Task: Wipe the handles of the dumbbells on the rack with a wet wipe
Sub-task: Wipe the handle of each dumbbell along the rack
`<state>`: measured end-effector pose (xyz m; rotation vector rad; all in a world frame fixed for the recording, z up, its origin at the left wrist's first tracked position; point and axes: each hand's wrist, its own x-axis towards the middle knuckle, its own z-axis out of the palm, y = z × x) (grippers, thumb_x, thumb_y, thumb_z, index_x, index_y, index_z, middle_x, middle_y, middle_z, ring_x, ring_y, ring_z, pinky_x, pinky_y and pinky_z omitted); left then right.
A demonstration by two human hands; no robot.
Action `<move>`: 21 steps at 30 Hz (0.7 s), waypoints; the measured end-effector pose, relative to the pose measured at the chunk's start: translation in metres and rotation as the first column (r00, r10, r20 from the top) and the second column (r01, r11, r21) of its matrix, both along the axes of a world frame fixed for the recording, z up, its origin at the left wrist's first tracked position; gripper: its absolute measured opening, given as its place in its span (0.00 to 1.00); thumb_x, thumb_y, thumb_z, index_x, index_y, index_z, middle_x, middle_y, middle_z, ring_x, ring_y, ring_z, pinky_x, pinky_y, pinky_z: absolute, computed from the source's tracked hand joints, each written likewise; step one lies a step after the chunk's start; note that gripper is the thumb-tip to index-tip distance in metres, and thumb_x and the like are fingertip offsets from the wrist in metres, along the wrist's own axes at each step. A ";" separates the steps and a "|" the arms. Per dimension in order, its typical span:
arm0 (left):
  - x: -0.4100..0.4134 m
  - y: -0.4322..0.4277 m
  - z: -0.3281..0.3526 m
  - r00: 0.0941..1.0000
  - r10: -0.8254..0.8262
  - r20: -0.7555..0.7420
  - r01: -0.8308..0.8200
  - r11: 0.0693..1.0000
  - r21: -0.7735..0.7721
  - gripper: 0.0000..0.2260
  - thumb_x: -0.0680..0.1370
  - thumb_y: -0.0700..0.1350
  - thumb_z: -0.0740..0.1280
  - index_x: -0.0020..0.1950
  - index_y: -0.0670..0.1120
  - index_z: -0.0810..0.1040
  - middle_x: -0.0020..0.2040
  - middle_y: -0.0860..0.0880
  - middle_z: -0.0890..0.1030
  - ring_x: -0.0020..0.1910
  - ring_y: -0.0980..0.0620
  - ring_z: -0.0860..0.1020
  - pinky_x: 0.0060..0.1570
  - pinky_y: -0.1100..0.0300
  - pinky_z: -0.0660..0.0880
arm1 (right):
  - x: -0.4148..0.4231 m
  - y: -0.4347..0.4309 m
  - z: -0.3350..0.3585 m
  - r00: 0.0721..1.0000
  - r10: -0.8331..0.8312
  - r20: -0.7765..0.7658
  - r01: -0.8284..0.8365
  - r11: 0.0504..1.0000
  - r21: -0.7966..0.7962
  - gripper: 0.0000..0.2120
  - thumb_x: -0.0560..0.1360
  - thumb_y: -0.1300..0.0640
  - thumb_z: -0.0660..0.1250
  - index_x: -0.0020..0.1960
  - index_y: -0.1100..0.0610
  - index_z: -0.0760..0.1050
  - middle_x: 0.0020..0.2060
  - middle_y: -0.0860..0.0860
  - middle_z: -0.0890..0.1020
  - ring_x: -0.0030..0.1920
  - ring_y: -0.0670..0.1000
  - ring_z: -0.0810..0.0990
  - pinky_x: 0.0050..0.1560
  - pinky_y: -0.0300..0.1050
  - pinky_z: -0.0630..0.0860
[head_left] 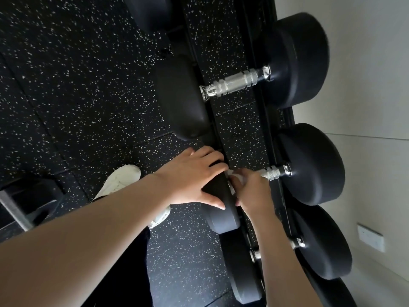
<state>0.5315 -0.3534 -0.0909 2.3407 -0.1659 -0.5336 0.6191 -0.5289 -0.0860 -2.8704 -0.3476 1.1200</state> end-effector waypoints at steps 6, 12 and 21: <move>0.000 0.000 0.001 1.000 0.011 0.005 -0.011 1.000 -0.009 0.40 0.68 0.73 0.53 0.72 0.51 0.66 0.72 0.52 0.65 0.71 0.50 0.60 0.64 0.52 0.63 | 0.002 0.001 0.001 1.000 0.013 0.005 -0.013 1.000 0.006 0.10 0.76 0.49 0.62 0.53 0.49 0.77 0.36 0.57 0.82 0.37 0.61 0.81 0.42 0.52 0.80; -0.001 -0.001 -0.001 1.000 0.013 -0.004 -0.013 1.000 -0.008 0.40 0.68 0.73 0.53 0.73 0.52 0.64 0.73 0.52 0.63 0.72 0.51 0.58 0.66 0.51 0.62 | 0.009 -0.001 0.005 0.995 0.046 0.085 -0.046 0.999 -0.001 0.08 0.76 0.52 0.63 0.51 0.54 0.78 0.37 0.56 0.81 0.37 0.59 0.81 0.40 0.53 0.80; -0.002 -0.001 -0.004 1.000 0.016 0.024 -0.016 1.000 0.006 0.41 0.68 0.75 0.49 0.74 0.52 0.63 0.73 0.53 0.63 0.71 0.52 0.58 0.65 0.53 0.63 | 0.046 -0.012 0.024 0.961 -0.027 0.276 0.033 0.999 -0.015 0.11 0.77 0.53 0.62 0.53 0.58 0.79 0.35 0.60 0.82 0.38 0.59 0.81 0.43 0.48 0.79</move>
